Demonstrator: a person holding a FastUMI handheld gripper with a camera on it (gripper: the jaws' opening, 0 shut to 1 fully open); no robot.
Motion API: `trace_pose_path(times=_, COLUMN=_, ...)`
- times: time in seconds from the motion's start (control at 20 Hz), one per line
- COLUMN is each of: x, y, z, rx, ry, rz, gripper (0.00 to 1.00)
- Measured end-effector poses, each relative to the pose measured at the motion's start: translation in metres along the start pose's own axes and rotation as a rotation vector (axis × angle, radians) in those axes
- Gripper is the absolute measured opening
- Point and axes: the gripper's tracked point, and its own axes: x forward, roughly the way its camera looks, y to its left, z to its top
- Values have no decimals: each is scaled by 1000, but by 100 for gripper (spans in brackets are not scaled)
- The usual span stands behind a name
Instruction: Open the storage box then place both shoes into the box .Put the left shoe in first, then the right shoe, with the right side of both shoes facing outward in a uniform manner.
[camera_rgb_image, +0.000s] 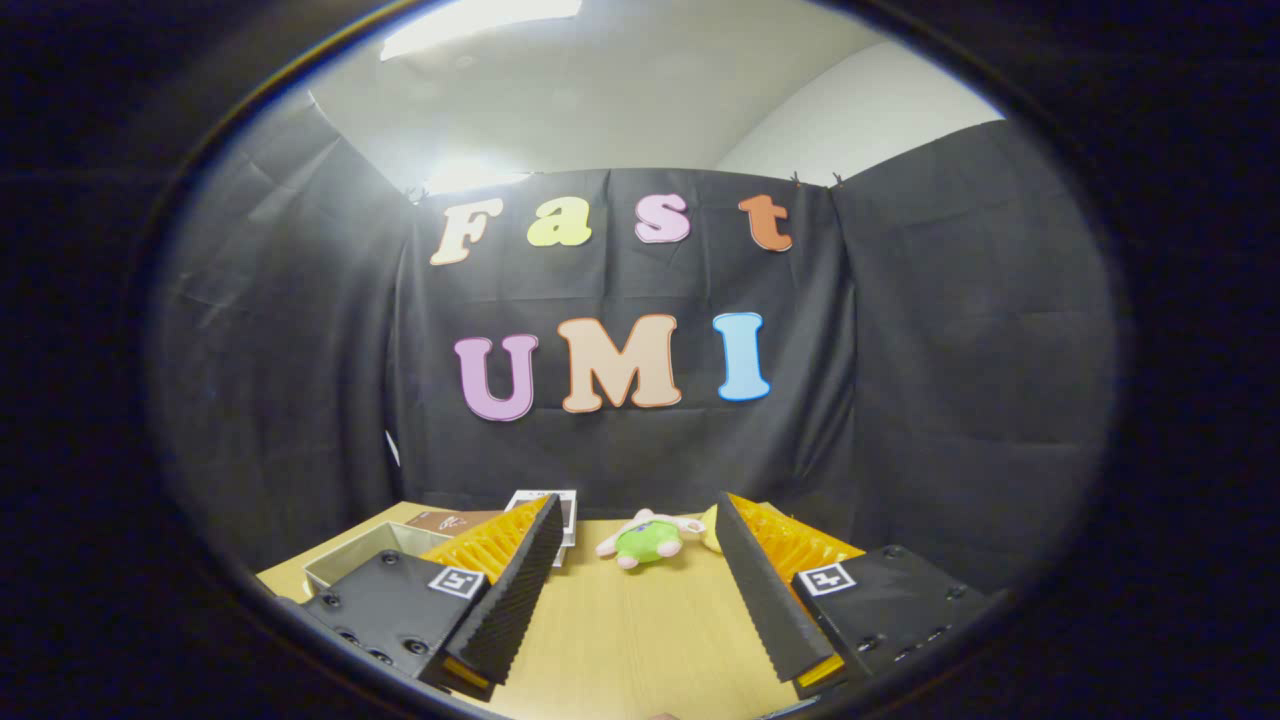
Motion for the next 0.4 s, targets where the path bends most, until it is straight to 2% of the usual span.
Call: trace_pose_path(times=0.4, x=-2, y=-5, z=6, rx=-11, ry=-14, rz=1, gripper=98)
